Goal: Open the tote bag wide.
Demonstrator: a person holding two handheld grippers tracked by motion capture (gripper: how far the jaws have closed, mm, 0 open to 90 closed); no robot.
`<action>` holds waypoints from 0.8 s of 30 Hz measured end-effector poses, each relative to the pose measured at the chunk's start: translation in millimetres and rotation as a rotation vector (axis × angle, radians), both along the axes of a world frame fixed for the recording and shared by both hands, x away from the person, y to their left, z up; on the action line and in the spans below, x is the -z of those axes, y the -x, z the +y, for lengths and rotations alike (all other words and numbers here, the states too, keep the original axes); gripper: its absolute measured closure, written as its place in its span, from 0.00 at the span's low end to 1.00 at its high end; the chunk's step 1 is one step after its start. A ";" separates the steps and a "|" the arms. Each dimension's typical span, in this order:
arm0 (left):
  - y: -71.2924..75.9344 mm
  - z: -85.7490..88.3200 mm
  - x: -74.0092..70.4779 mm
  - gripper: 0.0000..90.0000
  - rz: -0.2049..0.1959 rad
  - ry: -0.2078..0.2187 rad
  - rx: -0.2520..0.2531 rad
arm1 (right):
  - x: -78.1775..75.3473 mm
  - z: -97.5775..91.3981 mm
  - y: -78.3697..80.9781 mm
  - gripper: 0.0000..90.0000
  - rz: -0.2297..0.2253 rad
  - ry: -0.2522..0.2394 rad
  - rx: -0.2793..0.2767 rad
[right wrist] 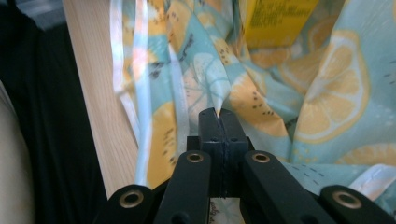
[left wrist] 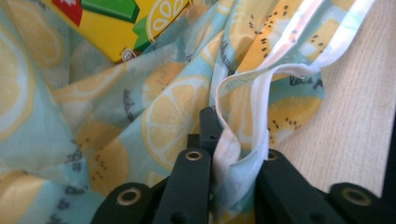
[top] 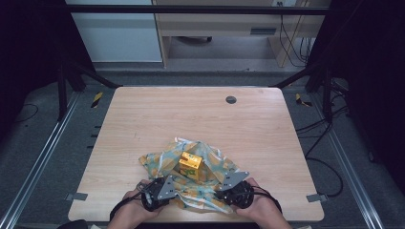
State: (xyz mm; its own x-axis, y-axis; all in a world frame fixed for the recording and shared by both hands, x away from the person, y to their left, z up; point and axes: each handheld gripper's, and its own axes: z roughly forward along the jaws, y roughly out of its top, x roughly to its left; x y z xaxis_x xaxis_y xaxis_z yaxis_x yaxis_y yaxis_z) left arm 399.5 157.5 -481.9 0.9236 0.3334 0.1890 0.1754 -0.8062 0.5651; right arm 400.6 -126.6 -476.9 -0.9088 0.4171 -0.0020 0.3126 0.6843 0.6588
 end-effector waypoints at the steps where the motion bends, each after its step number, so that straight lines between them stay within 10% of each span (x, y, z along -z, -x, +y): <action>1: 0.2 0.5 -0.7 0.99 0.004 0.000 0.004 | 0.9 0.2 -0.3 1.00 0.001 0.011 -0.003; 6: 4.3 2.0 -2.5 0.96 -0.026 0.001 0.017 | -0.2 0.2 -1.5 0.98 -0.002 -0.004 0.016; 13: 13.9 5.4 -17.2 0.44 -0.081 0.128 -0.016 | -14.7 -5.7 -0.8 0.67 -0.045 -0.105 0.045; 24: 19.9 7.3 -36.0 0.30 -0.037 0.300 -0.003 | -26.1 -15.2 -1.4 0.54 -0.075 -0.147 0.076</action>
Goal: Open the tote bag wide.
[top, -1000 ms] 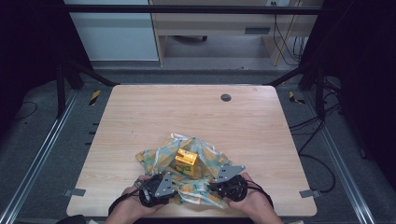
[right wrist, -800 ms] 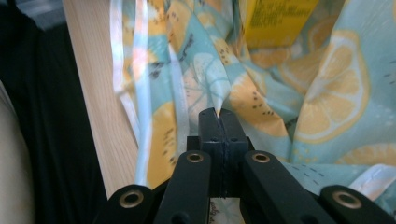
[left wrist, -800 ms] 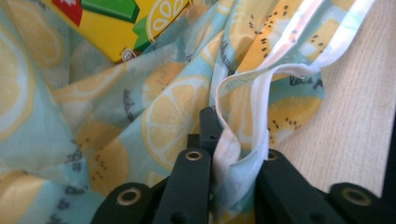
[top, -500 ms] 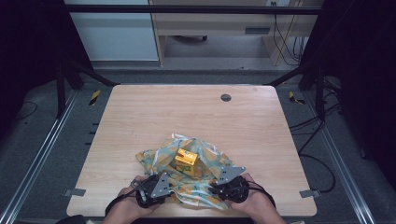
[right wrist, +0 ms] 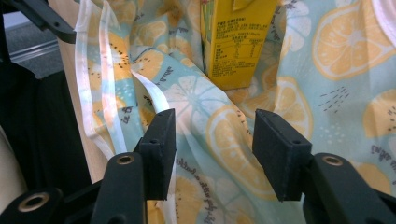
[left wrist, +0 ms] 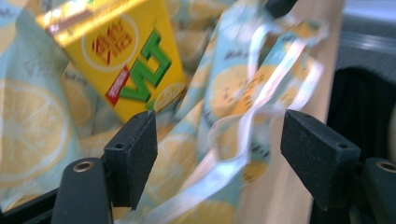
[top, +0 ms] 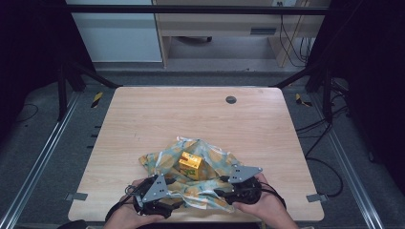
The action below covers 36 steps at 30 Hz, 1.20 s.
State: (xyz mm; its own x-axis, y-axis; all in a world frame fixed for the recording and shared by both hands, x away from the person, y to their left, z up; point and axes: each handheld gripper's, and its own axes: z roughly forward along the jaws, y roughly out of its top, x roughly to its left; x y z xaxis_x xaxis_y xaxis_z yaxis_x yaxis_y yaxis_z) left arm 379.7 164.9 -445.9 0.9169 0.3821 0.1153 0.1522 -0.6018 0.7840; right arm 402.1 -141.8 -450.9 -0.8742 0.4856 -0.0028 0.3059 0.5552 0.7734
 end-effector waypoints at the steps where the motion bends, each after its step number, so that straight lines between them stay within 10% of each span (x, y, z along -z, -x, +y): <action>1: 0.2 0.1 -2.5 0.30 0.015 0.031 0.009 | -0.6 -0.3 0.0 0.53 -0.001 -0.006 0.000; 3: -0.5 0.4 -7.0 0.31 0.021 0.087 0.011 | -2.1 -0.3 0.2 0.50 -0.002 -0.016 0.000; 7: -7.9 -5.6 -2.9 0.32 0.006 0.052 -0.031 | -3.4 2.3 -0.3 0.45 -0.009 -0.025 0.006; 14: -24.7 -24.2 25.7 0.30 0.037 -0.097 -0.080 | -19.5 3.9 -5.5 0.31 -0.102 -0.027 0.047; 23: -25.9 -34.0 38.8 0.32 0.024 -0.141 -0.075 | -9.5 22.6 -56.3 0.23 -0.093 0.053 0.168; 27: -24.4 -36.6 39.7 0.45 0.009 -0.168 -0.053 | 2.8 35.6 -64.6 0.60 -0.073 0.126 0.136; 30: -24.4 -37.5 40.1 0.62 -0.005 -0.192 -0.049 | -3.3 39.1 -69.3 0.85 -0.074 0.075 0.140; 36: -23.7 -32.1 36.5 0.93 -0.021 -0.208 -0.076 | -28.9 52.6 -87.9 1.00 -0.096 -0.015 0.131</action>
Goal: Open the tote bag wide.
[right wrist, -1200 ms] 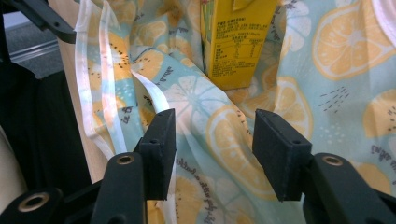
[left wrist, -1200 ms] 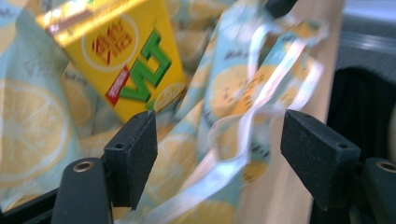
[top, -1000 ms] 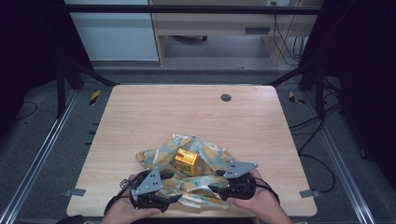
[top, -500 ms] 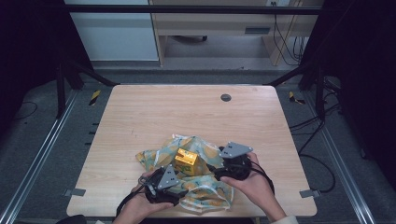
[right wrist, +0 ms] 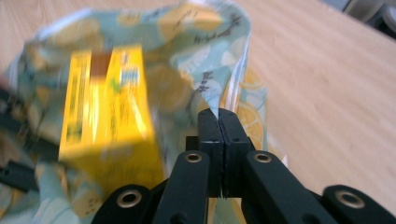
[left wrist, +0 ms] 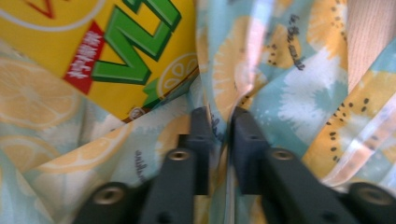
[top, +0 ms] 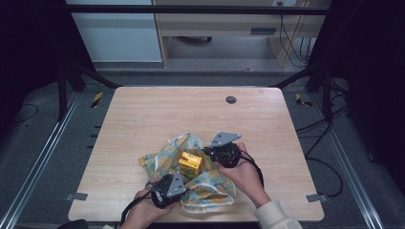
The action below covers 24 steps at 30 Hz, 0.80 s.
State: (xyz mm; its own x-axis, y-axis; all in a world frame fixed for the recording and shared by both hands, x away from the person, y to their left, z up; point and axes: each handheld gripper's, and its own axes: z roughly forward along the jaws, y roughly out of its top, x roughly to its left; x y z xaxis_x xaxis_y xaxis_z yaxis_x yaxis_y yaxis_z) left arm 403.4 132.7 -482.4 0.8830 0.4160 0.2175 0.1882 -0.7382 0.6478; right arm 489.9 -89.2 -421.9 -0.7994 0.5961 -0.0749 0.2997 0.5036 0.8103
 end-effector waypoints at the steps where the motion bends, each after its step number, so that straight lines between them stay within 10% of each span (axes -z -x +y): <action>1: 0.8 1.7 -2.0 0.95 0.000 0.004 0.005 | -1.8 2.3 -3.4 1.00 0.002 0.000 -0.001; 12: 14.9 4.6 0.4 0.99 0.040 -0.118 0.111 | 36.8 3.0 -68.0 1.00 0.181 0.081 0.099; 24: 21.2 4.2 0.5 1.00 0.058 -0.128 0.128 | 50.6 -19.1 -95.4 1.00 0.195 0.074 0.220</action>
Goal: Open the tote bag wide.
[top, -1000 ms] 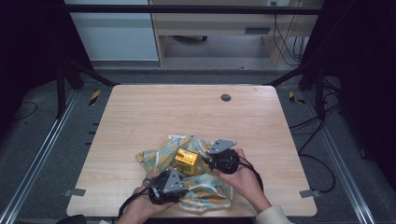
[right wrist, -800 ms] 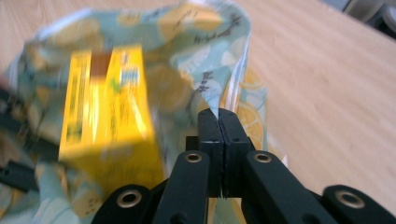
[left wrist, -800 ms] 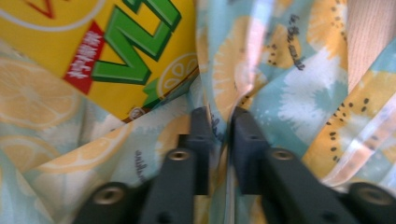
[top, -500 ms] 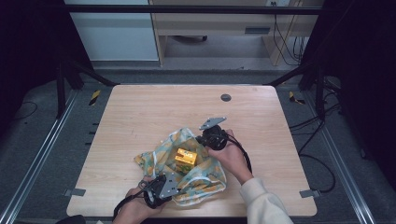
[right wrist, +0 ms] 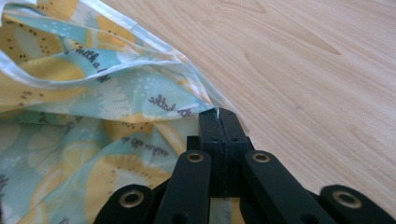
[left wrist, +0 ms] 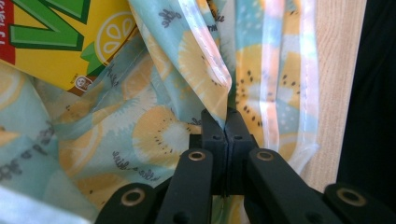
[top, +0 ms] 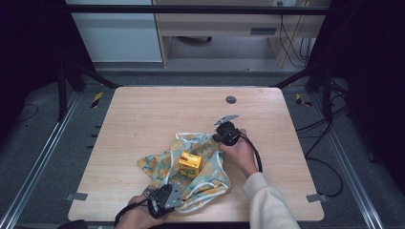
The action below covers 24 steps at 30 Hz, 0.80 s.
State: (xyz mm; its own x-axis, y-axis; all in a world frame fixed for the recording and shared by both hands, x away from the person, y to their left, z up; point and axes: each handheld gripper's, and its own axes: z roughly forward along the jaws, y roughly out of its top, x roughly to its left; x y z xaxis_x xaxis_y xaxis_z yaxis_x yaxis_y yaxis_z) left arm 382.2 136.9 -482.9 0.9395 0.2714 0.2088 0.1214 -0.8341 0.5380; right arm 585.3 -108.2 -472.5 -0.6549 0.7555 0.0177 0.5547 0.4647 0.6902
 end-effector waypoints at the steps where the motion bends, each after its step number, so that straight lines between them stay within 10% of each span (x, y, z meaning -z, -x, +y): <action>1: 0.5 -0.2 0.2 1.00 0.002 0.003 -0.001 | -0.5 0.1 -0.8 1.00 -0.002 0.001 0.009; 19: 5.0 0.8 -2.2 1.00 0.002 -0.003 0.006 | 4.6 -15.5 -10.6 1.00 0.006 -0.015 0.075; 24: 4.5 3.3 -8.6 0.85 -0.031 0.099 -0.037 | -0.6 -12.5 -5.8 0.86 -0.021 -0.020 0.065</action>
